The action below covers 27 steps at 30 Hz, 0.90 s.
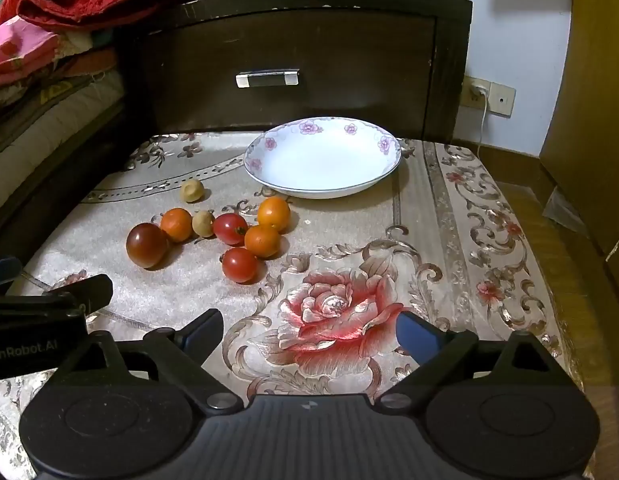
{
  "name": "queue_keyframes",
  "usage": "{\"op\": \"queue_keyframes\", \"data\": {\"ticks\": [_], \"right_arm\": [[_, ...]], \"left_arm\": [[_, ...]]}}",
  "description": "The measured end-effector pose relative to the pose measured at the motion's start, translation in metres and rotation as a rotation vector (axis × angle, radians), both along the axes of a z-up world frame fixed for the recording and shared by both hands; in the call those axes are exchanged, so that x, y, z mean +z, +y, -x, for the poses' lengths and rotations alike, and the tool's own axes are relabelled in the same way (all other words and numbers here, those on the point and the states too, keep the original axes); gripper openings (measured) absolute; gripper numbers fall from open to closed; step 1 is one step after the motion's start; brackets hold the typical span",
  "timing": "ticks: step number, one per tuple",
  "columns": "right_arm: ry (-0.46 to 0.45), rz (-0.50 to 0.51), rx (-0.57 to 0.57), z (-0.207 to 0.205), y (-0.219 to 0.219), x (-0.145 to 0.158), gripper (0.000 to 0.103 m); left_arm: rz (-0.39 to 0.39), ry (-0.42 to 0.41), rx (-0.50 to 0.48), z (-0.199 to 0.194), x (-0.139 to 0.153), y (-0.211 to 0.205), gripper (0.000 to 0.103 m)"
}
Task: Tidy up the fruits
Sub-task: 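Move both grippers toward the cluster of fruit beside the white bowl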
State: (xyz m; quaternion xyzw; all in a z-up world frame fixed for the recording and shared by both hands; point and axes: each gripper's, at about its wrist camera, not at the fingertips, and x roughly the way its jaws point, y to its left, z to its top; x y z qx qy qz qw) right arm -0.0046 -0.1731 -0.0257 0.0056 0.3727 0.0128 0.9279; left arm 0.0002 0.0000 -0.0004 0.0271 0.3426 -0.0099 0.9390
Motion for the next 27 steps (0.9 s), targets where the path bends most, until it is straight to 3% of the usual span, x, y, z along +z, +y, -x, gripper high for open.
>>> {"op": "queue_keyframes", "data": {"ticks": [27], "right_arm": [[0.008, 0.000, 0.019, -0.0038, 0.0045, -0.0027, 0.085]], "left_arm": [[0.017, 0.004, 0.010, -0.0042, -0.0091, 0.0042, 0.103]]}}
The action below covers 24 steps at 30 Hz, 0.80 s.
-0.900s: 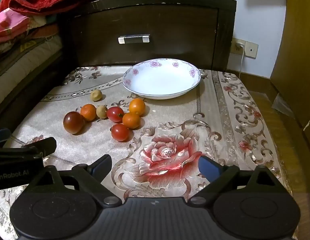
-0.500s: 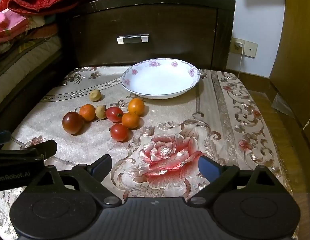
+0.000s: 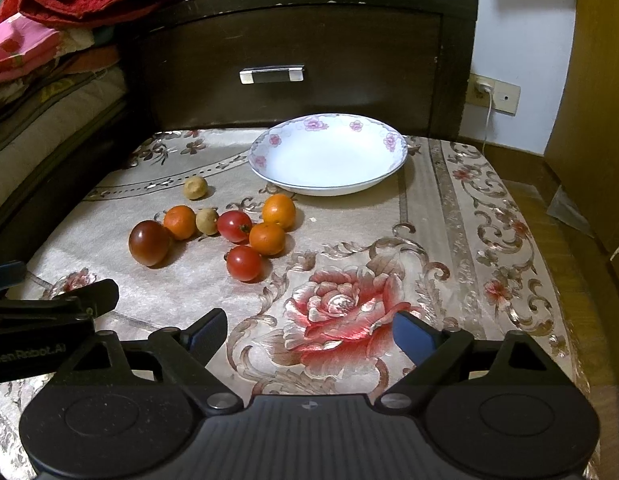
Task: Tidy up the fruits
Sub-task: 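Move both grippers toward the cluster of fruit beside the white bowl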
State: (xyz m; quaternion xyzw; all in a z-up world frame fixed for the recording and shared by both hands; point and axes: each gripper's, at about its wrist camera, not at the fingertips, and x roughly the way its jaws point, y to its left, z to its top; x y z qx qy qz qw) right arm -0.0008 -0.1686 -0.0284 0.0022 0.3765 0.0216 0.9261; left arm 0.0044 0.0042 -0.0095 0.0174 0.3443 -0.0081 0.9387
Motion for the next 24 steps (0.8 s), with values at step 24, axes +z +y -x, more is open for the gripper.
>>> {"op": "queue_keyframes", "data": {"ticks": [24], "right_arm": [[0.073, -0.049, 0.238, -0.067, 0.021, -0.016, 0.051]], "left_arm": [[-0.095, -0.008, -0.075, -0.037, -0.015, 0.004, 0.103]]}}
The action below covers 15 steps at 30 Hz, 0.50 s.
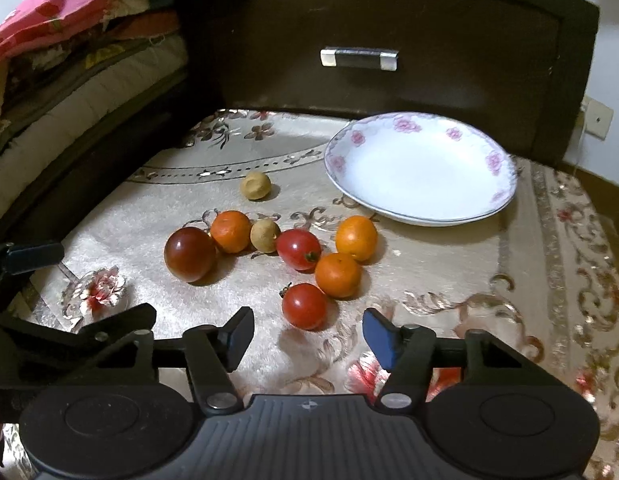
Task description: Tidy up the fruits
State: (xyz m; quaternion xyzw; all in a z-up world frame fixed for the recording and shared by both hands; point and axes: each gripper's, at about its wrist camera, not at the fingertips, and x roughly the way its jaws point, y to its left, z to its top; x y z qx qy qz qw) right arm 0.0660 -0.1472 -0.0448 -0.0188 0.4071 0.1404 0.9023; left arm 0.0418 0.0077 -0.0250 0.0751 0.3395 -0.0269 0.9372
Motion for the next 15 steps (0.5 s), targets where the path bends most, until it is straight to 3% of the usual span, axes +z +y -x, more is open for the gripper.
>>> {"op": "queue_keyframes", "data": {"ticks": [4, 15], "right_arm": [[0.036, 0.018, 0.018, -0.007, 0.006, -0.010, 0.037], [0.001, 0.090, 0.044, -0.012, 0.015, -0.013, 0.026]], "left_arm": [[-0.014, 0.031, 0.001, -0.005, -0.007, 0.001, 0.103], [-0.007, 0.068, -0.012, -0.010, -0.013, 0.001, 0.103]]}}
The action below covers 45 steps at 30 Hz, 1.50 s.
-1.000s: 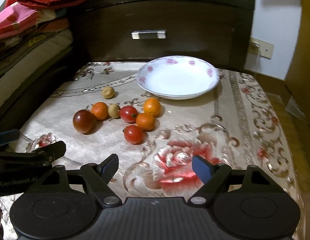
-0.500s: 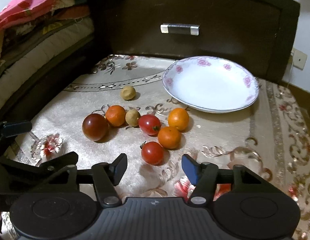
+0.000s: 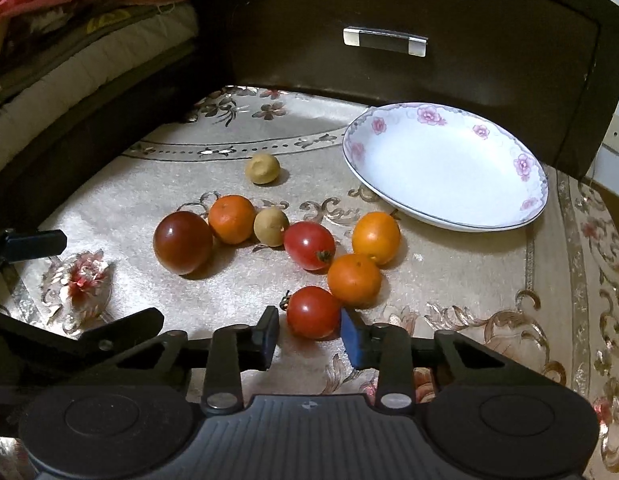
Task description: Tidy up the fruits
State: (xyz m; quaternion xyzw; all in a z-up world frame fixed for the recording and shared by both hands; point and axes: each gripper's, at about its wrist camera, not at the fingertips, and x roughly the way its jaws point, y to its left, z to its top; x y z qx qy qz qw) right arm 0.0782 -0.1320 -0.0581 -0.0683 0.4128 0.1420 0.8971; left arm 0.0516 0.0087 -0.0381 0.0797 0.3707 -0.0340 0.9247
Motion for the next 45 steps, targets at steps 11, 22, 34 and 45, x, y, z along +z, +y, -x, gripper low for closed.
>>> {"op": "queue_keyframes", "data": {"ticks": [11, 22, 34, 45], "right_arm": [[0.004, 0.006, 0.002, 0.002, -0.002, 0.002, 0.024], [-0.002, 0.030, -0.008, 0.004, -0.005, 0.002, 0.025], [0.005, 0.017, -0.021, 0.003, -0.009, 0.003, 0.025], [0.012, 0.005, -0.028, 0.002, -0.010, 0.003, 0.025]], "left_arm": [[0.003, 0.014, 0.001, -0.003, -0.001, 0.003, 0.103], [-0.012, 0.009, -0.047, -0.020, 0.000, -0.009, 0.101], [0.029, 0.043, -0.073, -0.041, -0.009, -0.010, 0.071], [0.085, 0.076, -0.094, -0.046, -0.008, -0.010, 0.046]]}}
